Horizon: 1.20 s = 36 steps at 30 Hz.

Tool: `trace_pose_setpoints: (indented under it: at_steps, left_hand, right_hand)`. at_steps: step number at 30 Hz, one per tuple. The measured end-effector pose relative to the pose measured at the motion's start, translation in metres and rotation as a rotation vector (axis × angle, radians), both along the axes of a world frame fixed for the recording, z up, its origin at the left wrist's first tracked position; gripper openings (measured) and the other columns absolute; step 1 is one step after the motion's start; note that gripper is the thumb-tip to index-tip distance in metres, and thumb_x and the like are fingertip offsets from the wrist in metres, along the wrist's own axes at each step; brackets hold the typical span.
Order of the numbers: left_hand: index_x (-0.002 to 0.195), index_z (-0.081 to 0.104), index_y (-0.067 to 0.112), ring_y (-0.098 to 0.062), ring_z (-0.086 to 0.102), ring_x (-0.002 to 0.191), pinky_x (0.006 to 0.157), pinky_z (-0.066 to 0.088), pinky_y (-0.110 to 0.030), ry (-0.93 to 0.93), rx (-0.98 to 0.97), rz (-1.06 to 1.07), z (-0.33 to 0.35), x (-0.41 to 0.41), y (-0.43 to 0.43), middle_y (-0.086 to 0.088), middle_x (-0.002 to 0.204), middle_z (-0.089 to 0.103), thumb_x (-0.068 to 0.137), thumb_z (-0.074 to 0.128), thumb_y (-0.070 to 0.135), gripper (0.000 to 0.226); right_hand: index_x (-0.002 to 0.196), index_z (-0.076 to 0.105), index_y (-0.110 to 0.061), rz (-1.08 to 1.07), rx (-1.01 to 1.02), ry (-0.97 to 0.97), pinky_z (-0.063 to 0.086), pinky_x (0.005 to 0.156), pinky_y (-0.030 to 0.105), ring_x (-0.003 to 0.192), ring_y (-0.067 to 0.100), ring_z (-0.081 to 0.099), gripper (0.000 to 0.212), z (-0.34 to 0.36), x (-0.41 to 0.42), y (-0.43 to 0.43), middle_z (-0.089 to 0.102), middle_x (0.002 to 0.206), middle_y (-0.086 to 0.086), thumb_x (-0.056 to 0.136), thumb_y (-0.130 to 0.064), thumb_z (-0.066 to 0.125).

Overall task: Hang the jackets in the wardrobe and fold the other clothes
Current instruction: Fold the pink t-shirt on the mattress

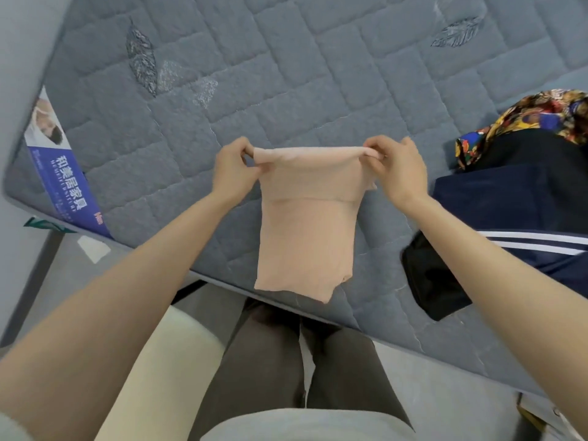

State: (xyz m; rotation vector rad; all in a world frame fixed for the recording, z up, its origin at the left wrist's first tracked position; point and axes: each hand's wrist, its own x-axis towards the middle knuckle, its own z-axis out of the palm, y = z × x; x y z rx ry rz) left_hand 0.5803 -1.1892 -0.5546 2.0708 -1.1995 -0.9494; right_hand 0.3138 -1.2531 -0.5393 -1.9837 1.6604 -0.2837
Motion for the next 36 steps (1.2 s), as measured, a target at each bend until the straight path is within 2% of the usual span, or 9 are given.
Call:
trace_pose_setpoints:
  at_steps: [4,6,12,16,20,24,27,31,36]
  left_hand:
    - [0.074,0.052,0.016,-0.011,0.043,0.077,0.061,0.032,-0.012,-0.091,-0.105,0.044,-0.020,0.002,-0.027,0.003,0.090,0.047,0.073,0.078,0.014,0.026]
    - [0.072,0.051,0.015,-0.008,0.041,0.070,0.059,0.033,-0.010,-0.092,-0.135,0.047,-0.022,0.002,-0.025,0.005,0.082,0.043,0.072,0.076,0.007,0.026]
    - [0.067,0.060,0.010,-0.016,0.052,0.067,0.059,0.038,-0.013,0.025,0.079,-0.041,-0.034,0.001,0.061,0.003,0.070,0.055,0.070,0.072,-0.005,0.019]
    - [0.063,0.059,0.021,-0.018,0.056,0.070,0.060,0.037,-0.014,0.032,0.321,-0.171,-0.047,-0.002,0.130,0.002,0.075,0.056,0.072,0.074,-0.001,0.028]
    - [0.082,0.074,0.017,-0.020,0.064,0.098,0.084,0.045,-0.023,0.124,0.696,-0.371,-0.067,0.002,0.165,-0.002,0.096,0.069,0.085,0.059,0.000,0.022]
    - [0.127,0.054,0.008,-0.025,0.054,0.114,0.098,0.041,-0.032,0.071,0.628,-0.069,-0.073,-0.005,0.150,-0.012,0.128,0.056,0.094,0.054,0.021,0.036]
    - [0.142,0.035,0.021,-0.022,0.045,0.122,0.105,0.037,-0.039,0.261,0.507,0.163,-0.075,-0.031,0.117,-0.005,0.136,0.042,0.094,0.045,0.051,0.058]
    - [0.134,0.034,0.021,-0.025,0.034,0.127,0.107,0.028,-0.046,0.188,0.559,0.303,-0.095,-0.074,0.097,-0.002,0.138,0.036,0.091,0.036,0.063,0.060]
    - [0.098,0.040,0.020,-0.014,0.045,0.090,0.079,0.034,-0.032,0.015,0.397,0.493,-0.122,-0.087,0.101,0.009,0.097,0.046,0.090,0.037,0.066,0.047]
  right_hand:
    - [0.101,0.065,-0.018,-0.139,0.016,-0.147,0.049,0.073,0.039,0.080,0.024,0.063,0.017,-0.015,0.010,-0.011,0.069,0.085,0.000,0.092,-0.015,0.051]
    - [0.096,0.065,-0.016,-0.203,0.030,-0.226,0.051,0.073,0.040,0.074,0.023,0.063,0.018,-0.016,0.012,-0.003,0.068,0.078,0.000,0.088,-0.009,0.050]
    - [0.081,0.062,-0.017,-0.204,0.282,-0.306,0.041,0.062,0.013,0.064,0.003,0.052,0.019,-0.023,-0.009,0.086,0.065,0.078,-0.007,0.079,0.002,0.057]
    - [0.079,0.060,-0.022,-0.008,0.520,-0.123,0.044,0.067,0.028,0.070,0.007,0.056,0.020,-0.035,-0.027,0.149,0.064,0.081,-0.007,0.076,-0.002,0.060]
    - [0.073,0.055,-0.031,0.211,0.644,0.382,0.027,0.085,0.033,0.094,0.020,0.056,0.024,-0.047,-0.032,0.170,0.065,0.083,-0.008,0.076,-0.008,0.051]
    - [0.103,0.055,-0.022,-0.293,0.566,0.172,0.035,0.090,0.040,0.110,0.028,0.050,0.020,-0.058,-0.030,0.161,0.058,0.110,0.001,0.084,-0.015,0.053]
    - [0.137,0.035,-0.017,-0.664,0.694,-0.188,0.034,0.108,0.043,0.129,0.027,0.041,0.063,-0.071,-0.018,0.141,0.043,0.139,0.004,0.087,-0.041,0.064]
    - [0.138,0.031,-0.020,-0.897,0.761,-0.137,0.028,0.108,0.046,0.134,0.031,0.029,0.075,-0.102,0.016,0.133,0.037,0.144,0.006,0.083,-0.065,0.053]
    - [0.124,0.044,-0.008,-0.987,0.542,0.108,0.028,0.102,0.049,0.124,0.034,0.038,0.071,-0.133,0.047,0.151,0.045,0.132,0.011,0.085,-0.068,0.045]
